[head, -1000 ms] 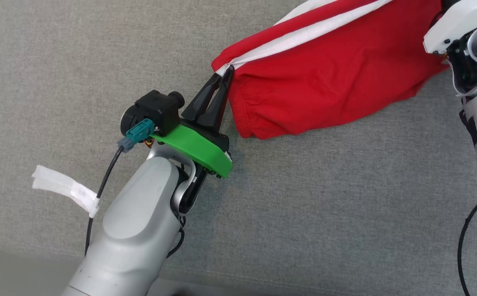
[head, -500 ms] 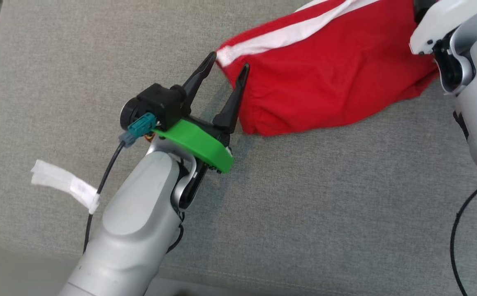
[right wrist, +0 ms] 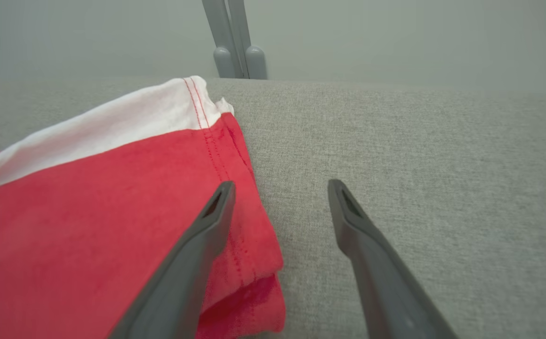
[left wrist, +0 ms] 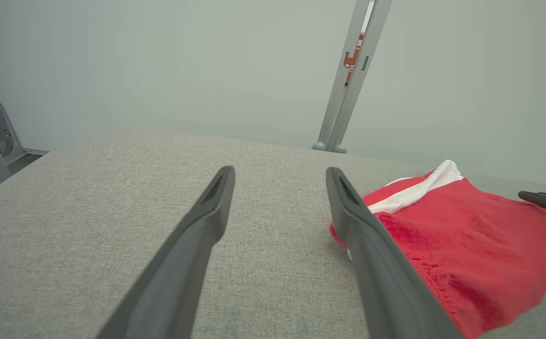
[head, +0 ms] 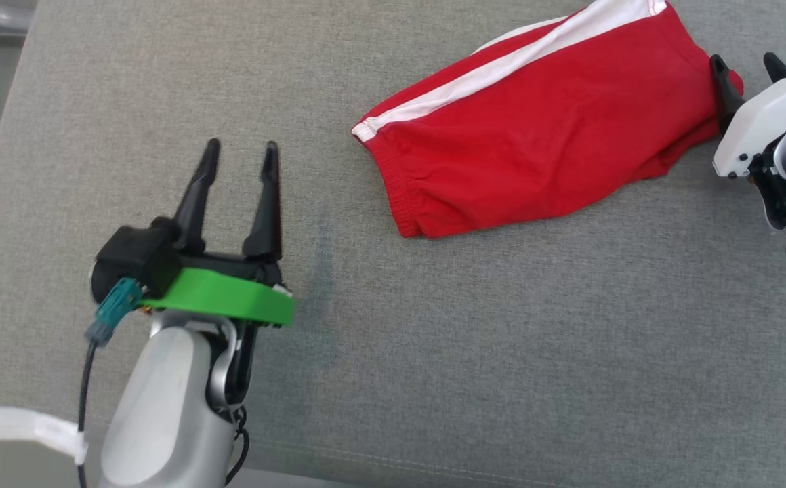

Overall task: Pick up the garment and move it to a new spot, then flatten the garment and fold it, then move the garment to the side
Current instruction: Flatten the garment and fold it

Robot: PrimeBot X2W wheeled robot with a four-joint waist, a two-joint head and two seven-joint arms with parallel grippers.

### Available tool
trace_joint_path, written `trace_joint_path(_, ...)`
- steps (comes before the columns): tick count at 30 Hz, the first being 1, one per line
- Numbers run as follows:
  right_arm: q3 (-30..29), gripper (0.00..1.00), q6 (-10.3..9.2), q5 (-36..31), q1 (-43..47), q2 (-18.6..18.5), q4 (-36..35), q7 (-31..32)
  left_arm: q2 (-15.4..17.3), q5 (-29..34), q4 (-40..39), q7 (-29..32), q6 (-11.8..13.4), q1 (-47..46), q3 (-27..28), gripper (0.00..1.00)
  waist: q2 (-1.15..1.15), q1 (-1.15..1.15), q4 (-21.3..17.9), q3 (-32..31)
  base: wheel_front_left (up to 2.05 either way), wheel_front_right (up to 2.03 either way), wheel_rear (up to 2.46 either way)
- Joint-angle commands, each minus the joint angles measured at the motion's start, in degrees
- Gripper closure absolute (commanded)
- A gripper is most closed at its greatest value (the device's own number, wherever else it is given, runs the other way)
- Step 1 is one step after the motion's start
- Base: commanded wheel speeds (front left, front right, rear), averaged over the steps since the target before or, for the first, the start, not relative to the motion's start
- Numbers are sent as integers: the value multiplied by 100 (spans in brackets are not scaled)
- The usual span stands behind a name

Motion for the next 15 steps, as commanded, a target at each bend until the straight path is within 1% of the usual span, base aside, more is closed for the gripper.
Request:
trace_joint_path(1, 51, 0, 0, 75, 78, 8, 24, 52, 19, 75, -141, 2, 39, 197, 140, 0, 0, 0, 48, 28, 0, 0, 0)
trace_joint_path(5, 163, 0, 0, 214, 141, 9, 71, 108, 20, 281, -367, 2, 33, 528, 431, 0, 0, 0, 106, 31, 0, 0, 0)
trace_joint_path(8, 255, 0, 0, 361, 271, 85, 135, 250, 20, 363, -473, 2, 46, 714, 546, 0, 0, 0, 131, 4, 0, 0, 0)
trace_joint_path(9, 290, 9, 0, 407, 293, 95, 146, 332, 19, 391, -498, 2, 55, 770, 567, 0, 0, 0, 135, -8, 0, 0, 0)
trace_joint_path(10, 312, 41, 0, 468, 323, 108, 142, 403, 19, 399, -522, 2, 64, 807, 583, 0, 0, 0, 136, -17, 0, 0, 0)
trace_joint_path(11, 342, 87, 0, 521, 370, 122, 127, 429, 19, 410, -541, 2, 67, 840, 601, 0, 0, 0, 136, -27, 0, 0, 0)
trace_joint_path(12, 369, 100, 1, 560, 401, 124, 107, 441, 19, 418, -555, 2, 77, 867, 610, 0, 0, 0, 132, -36, 0, 0, 0)
trace_joint_path(15, 428, 100, 0, 703, 445, 122, 82, 483, 19, 429, -590, 2, 117, 920, 603, 0, 0, 0, 101, -63, 0, 0, 0)
